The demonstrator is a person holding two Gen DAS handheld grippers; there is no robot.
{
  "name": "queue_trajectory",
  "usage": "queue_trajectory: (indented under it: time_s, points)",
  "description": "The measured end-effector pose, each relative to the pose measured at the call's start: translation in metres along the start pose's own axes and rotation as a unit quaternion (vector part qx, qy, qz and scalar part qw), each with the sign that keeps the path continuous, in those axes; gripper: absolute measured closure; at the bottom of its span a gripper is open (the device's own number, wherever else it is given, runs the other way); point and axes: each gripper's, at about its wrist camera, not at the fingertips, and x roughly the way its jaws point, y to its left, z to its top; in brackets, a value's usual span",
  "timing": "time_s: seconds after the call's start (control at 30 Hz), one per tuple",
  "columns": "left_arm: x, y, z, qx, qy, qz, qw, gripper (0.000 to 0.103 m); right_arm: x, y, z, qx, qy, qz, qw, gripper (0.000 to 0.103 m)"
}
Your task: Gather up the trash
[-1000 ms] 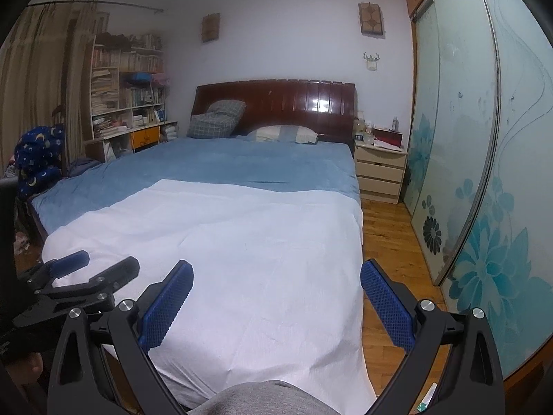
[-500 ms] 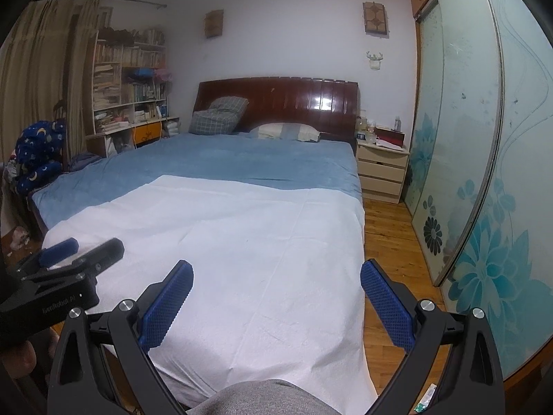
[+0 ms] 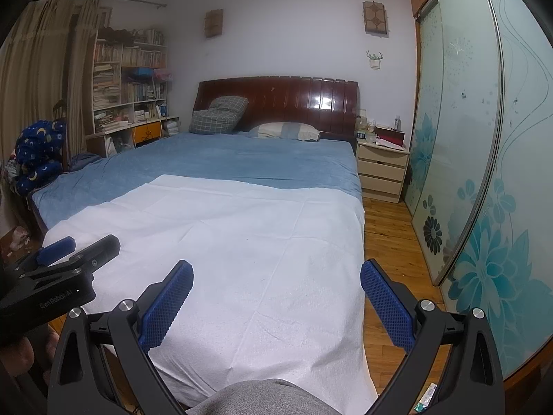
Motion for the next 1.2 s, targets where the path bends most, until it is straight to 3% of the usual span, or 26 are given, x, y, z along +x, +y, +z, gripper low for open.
queue_trajectory:
  time_s: [1.2]
  points:
    - [-0.0025, 0.0003, -0.0007, -0.003, 0.001, 0.004, 1.0, 0.006, 0.004, 0.0041, -0.0067, -0.001, 0.004, 0.0, 1.0, 0.007]
